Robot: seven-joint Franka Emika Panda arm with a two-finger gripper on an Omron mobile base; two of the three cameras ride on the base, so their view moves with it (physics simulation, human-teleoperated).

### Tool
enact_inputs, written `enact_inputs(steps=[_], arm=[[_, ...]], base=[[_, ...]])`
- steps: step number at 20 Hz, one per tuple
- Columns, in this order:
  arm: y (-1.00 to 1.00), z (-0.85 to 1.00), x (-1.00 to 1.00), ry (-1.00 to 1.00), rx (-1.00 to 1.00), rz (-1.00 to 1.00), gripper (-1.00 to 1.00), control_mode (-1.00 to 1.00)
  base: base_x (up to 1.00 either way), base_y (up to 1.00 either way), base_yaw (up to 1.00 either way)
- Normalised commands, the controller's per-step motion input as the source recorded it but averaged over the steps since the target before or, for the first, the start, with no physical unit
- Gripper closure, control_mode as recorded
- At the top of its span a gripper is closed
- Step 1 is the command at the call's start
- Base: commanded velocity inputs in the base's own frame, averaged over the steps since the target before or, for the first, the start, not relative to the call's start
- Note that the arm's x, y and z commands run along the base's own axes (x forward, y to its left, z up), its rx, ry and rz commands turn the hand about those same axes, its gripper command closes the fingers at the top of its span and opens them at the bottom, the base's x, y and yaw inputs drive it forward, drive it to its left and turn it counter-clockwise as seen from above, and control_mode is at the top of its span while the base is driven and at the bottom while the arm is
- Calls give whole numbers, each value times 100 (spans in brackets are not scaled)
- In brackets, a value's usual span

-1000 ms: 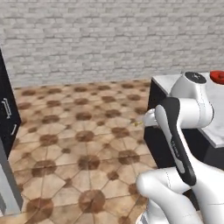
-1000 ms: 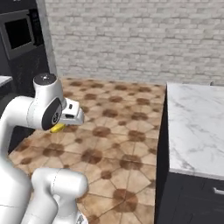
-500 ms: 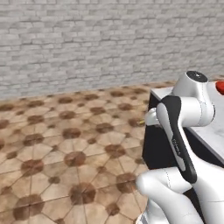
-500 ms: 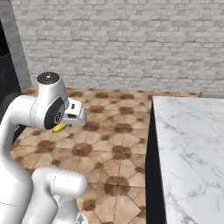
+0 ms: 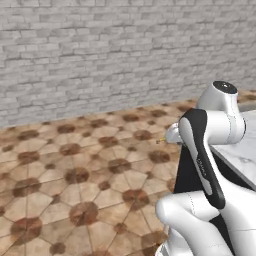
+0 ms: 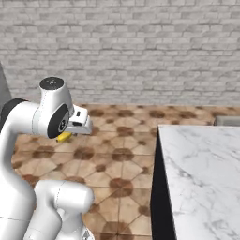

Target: Retrieve the apple and banana from the fridge and place them into the bowl on the dining table.

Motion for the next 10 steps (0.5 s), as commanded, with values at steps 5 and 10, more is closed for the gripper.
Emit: enact_inputs(steps=[5,10], arm=[[0,0,0,0,0,0,100,100],[0,0,0,0,0,0,100,100]], base=[[100,8,-29],[100,11,-42]])
